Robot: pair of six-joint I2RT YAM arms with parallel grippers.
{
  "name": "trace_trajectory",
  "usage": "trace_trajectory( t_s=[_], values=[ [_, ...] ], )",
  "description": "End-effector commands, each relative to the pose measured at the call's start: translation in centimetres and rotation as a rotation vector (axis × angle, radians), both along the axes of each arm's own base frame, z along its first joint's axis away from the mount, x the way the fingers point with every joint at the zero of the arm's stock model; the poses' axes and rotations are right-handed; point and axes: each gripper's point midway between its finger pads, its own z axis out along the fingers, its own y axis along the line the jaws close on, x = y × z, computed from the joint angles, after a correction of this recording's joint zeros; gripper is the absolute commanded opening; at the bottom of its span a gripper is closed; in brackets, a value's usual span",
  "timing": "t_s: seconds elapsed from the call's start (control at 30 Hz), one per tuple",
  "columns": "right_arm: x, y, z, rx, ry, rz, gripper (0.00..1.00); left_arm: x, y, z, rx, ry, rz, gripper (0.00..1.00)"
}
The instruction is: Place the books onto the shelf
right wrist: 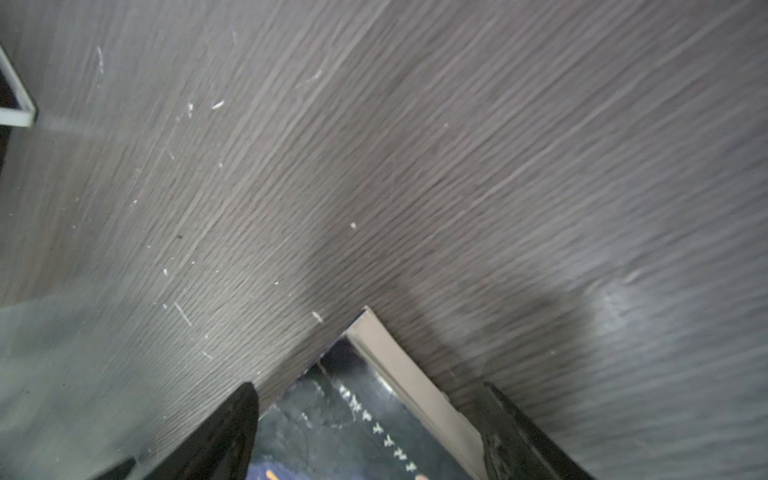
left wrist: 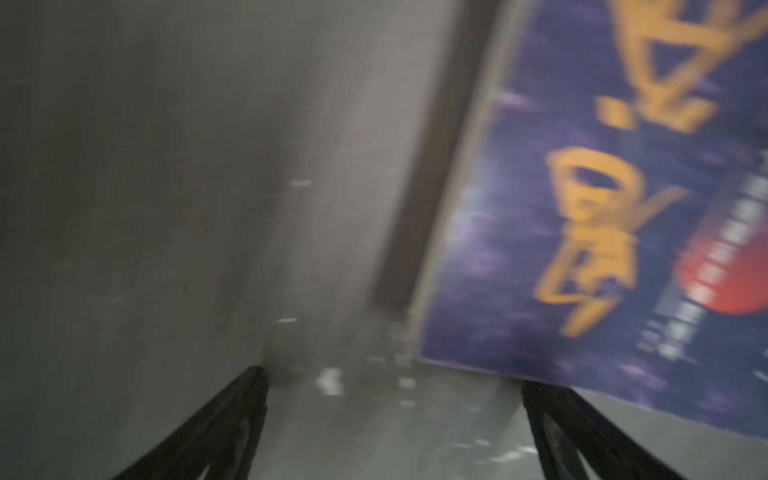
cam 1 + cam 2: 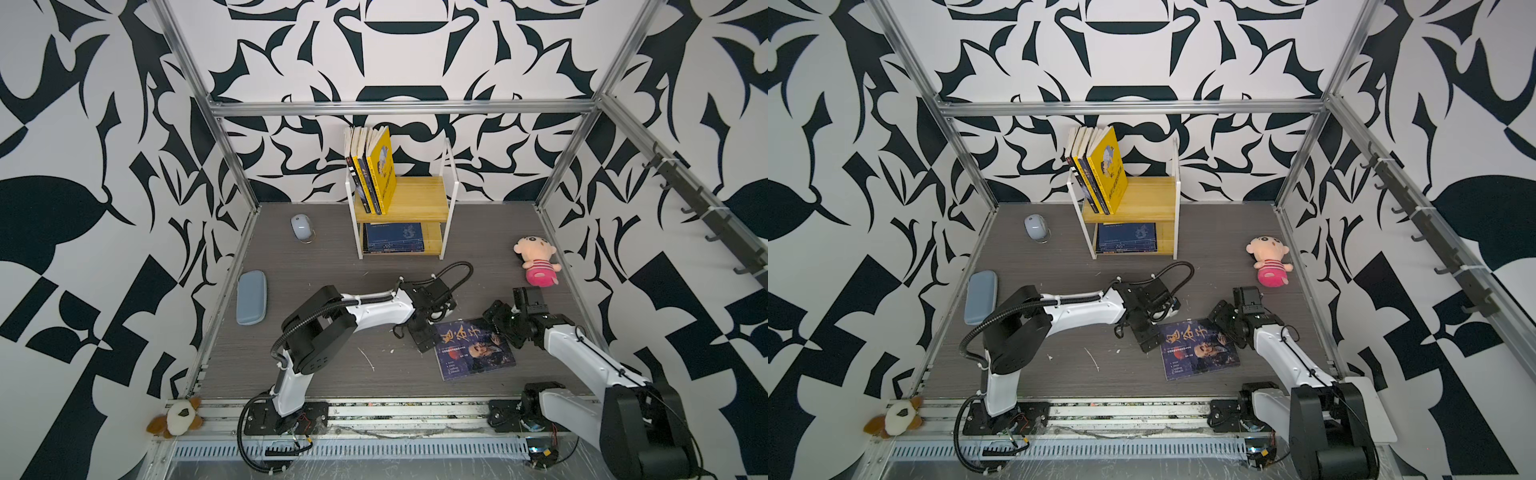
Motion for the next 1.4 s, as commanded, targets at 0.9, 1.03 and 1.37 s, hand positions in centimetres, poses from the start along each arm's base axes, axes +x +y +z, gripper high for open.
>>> trace_trajectory(
  t_s=[0.9,1.03,1.37],
  values=[
    [-3.8,14.1,-2.0,0.113,0.092,0.199,0.82,5.4,15.5,6.9,-0.201,0.086,0.413,0.99],
    [-3.8,15.9,-1.9,0.130,0.085,0.225,0.78,2.7,13.8,6.8,-0.350,0.249,0.444,0.97],
    [-4.8,15.9,-1.9,0.127,0.073,0.231,0.70,1.7,12.1,3.7,-0.460,0.509,0.642,0.86]
  ],
)
